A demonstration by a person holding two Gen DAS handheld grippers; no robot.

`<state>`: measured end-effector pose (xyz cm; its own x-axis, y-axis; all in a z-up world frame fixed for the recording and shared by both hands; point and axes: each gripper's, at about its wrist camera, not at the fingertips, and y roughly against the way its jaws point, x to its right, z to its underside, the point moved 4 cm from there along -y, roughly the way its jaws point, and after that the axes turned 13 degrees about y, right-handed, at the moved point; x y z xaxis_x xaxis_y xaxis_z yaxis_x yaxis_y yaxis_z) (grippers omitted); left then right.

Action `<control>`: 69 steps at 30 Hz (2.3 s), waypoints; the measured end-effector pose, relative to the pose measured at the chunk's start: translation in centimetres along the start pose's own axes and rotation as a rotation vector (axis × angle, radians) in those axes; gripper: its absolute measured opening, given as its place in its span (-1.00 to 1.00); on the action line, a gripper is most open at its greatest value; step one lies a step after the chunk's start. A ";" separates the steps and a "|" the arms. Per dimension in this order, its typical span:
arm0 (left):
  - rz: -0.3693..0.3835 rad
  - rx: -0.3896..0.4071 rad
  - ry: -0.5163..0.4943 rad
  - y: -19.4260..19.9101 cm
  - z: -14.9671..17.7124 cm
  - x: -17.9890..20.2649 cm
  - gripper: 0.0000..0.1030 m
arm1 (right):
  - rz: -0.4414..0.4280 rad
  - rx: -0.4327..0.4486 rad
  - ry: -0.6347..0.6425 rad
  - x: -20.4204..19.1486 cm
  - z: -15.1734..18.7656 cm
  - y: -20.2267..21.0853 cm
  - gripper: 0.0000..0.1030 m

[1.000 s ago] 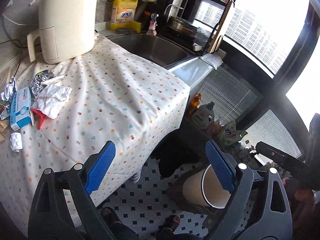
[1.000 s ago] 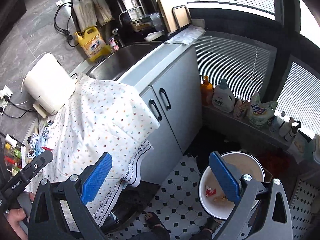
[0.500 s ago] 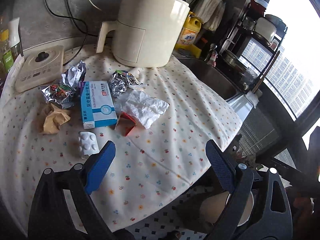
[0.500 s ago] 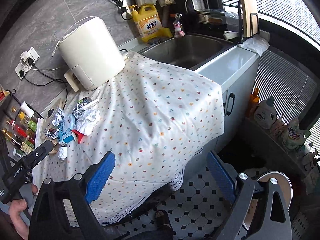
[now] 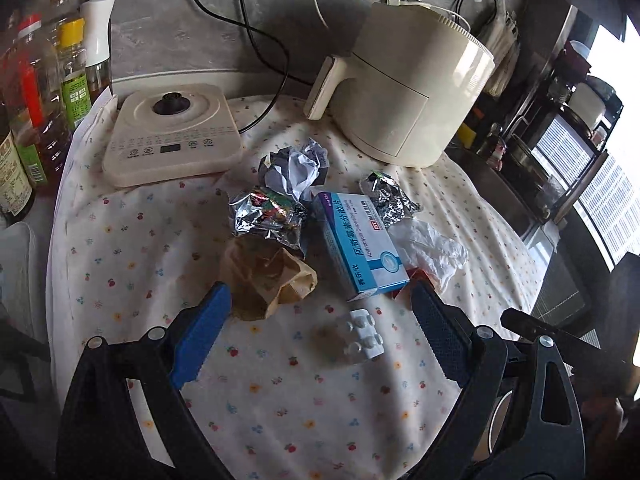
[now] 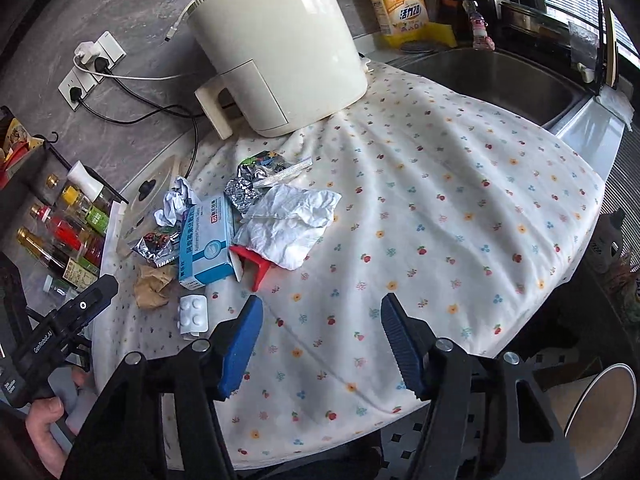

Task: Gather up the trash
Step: 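Move both tools back over the trash pile on the counter, then grasp the brown paper bag with the left tool while the right tool grasps the red plastic piece, then carry both items to the bin while the right tool opens, dropping the red piece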

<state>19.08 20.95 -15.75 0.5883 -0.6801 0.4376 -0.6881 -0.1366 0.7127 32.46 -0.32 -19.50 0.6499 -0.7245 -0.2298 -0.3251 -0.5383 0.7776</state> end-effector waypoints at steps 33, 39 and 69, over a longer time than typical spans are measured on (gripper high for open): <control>-0.018 -0.100 0.070 -2.1 0.5 -4.2 -0.60 | -0.094 -0.149 0.089 -4.6 -1.8 -6.9 -0.94; -0.020 -0.070 0.095 -1.1 2.3 -2.1 -0.60 | -0.115 -0.130 0.097 -2.8 -0.2 -3.2 -0.94; 0.241 -0.288 -0.340 -3.0 18.4 27.7 -0.60 | 0.212 0.017 -0.378 25.4 15.3 16.9 -0.93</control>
<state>29.61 -10.72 -15.85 0.2226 -0.8703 0.4394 -0.6138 0.2251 0.7567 32.93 -34.40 -21.14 0.2715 -0.9247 -0.2669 -0.4379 -0.3656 0.8213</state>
